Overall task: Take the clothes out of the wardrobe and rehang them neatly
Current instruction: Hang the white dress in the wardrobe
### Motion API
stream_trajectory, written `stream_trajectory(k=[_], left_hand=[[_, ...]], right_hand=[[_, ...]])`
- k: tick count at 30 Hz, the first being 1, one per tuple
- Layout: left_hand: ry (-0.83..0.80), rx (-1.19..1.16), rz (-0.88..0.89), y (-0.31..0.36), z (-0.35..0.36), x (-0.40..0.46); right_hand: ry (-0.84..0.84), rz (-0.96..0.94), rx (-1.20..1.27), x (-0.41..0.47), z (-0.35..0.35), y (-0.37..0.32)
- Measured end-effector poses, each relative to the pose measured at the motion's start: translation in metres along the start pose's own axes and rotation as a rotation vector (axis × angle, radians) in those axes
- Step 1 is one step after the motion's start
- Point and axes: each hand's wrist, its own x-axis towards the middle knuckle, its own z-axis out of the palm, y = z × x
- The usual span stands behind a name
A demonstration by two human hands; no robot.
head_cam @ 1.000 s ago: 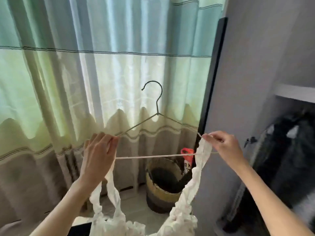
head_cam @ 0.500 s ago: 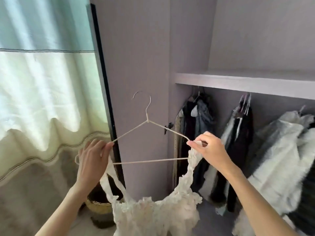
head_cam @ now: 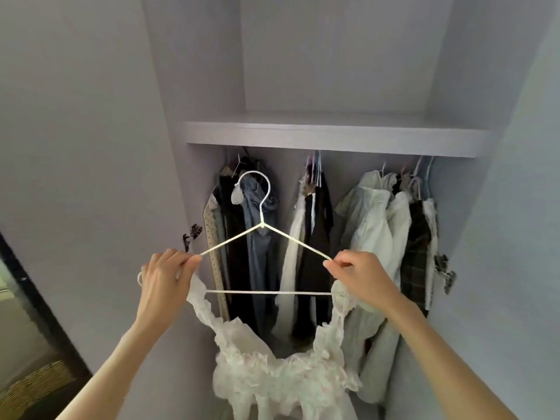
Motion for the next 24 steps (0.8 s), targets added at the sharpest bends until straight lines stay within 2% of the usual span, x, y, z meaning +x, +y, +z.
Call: stream_trajectory(k=[5, 11, 15, 19, 24], left_hand=[[-0.158, -0.105, 0.046, 0.001, 0.046, 0.031], [-0.327, -0.228, 0.102, 0.022, 0.101, 0.039], [-0.387, -0.203, 0.087, 0.03, 0.141, 0.039], [-0.546, -0.261, 0.095, 0.034, 0.174, 0.029], [-0.691, -0.224, 0.164, 0.041, 0.19, 0.016]], right_hand=[[-0.229, 0.136, 0.125, -0.023, -0.02, -0.001], [-0.324, 0.315, 0.319, -0.056, -0.033, 0.013], [-0.19, 0.438, 0.481, -0.076, -0.036, 0.019], [0.001, 0.493, 0.416, -0.093, -0.036, 0.028], [0.137, 0.508, 0.298, -0.098, -0.008, 0.034]])
